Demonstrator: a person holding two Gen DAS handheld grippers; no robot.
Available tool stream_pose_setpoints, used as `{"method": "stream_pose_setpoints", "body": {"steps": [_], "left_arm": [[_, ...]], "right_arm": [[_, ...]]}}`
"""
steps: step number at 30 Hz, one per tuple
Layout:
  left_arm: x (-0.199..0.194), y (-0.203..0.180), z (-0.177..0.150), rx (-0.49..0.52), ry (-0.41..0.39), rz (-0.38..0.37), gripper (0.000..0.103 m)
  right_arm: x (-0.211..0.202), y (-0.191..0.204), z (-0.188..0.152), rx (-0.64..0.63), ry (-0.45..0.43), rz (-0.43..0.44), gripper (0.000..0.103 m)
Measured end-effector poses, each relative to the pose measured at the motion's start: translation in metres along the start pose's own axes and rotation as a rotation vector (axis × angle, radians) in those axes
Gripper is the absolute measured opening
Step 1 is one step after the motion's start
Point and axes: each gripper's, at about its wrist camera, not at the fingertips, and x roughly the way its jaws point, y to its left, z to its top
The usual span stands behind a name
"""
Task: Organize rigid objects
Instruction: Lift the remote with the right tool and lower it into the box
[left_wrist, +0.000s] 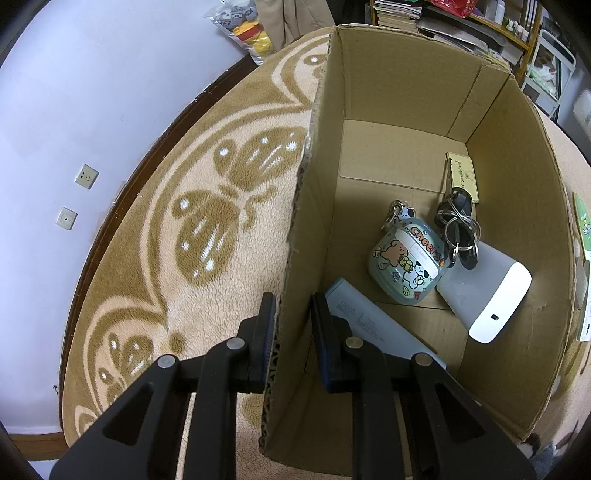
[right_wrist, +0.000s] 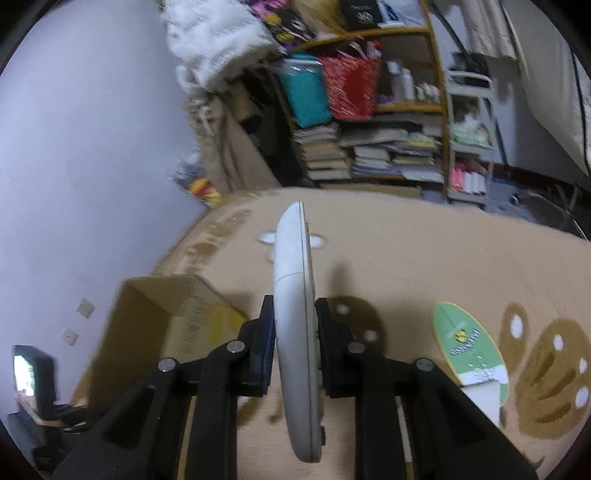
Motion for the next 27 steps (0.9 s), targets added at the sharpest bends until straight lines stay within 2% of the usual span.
{"method": "stream_pose_setpoints", "body": {"steps": [5,7,10,18,27], "left_arm": [[0.000,0.000,0.000,0.001,0.000,0.002,0.019],[0.000,0.000,0.000,0.001,0.000,0.001,0.019],[-0.001,0.000,0.001,-0.001,0.000,0.000,0.019],[-0.002,0.000,0.001,0.001,-0.001,0.000,0.019],[-0.002,0.000,0.001,0.000,-0.001,0.000,0.019]], "right_arm": [[-0.009,0.036,-0.004,-0.048,-0.007,0.102,0.022],[-0.010,0.052,-0.011,-0.075,0.006,0.172,0.022],[-0.006,0.069,-0.022,-0.101,0.029,0.222,0.022],[0.009,0.086,-0.046,-0.136,0.096,0.243,0.022],[0.023,0.092,-0.057,-0.173,0.123,0.205,0.022]]}}
